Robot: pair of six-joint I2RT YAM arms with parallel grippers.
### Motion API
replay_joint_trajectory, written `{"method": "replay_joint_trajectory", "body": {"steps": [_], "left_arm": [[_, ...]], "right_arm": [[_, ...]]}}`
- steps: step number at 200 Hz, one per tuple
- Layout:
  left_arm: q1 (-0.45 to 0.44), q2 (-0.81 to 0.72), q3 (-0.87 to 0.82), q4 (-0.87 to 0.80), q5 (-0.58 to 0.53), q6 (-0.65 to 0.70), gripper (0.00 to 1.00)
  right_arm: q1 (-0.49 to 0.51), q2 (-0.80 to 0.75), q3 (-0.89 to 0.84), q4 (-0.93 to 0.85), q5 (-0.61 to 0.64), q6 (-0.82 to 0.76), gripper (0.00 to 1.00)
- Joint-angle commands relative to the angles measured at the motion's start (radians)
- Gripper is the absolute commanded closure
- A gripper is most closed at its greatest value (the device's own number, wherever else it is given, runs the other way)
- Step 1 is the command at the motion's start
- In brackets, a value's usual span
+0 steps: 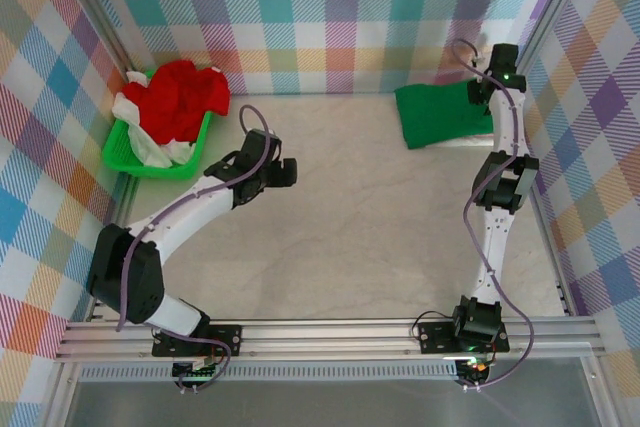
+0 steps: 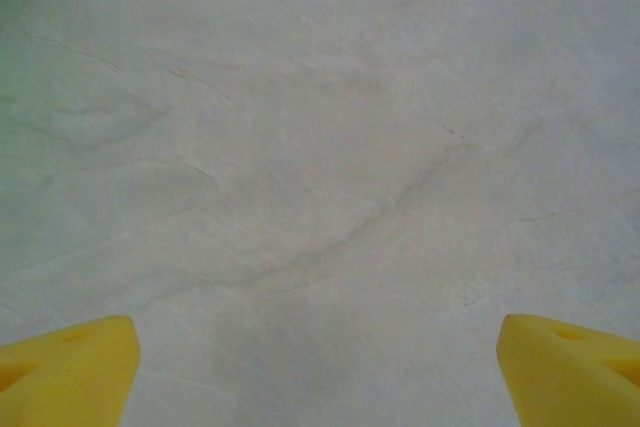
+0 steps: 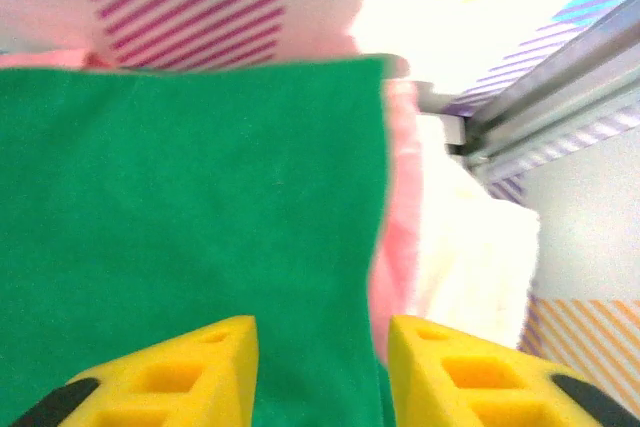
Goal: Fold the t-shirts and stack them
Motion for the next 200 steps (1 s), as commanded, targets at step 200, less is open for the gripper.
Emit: {"method": "replay_joint_trajectory", "body": {"steps": [200], "left_arm": [[0.328, -0.060, -0.695, 1.078, -0.269, 0.258, 0.00]], "right_arm": [[0.365, -1.435, -2.193, 1.085, 0.230, 0.420, 0.00]]}}
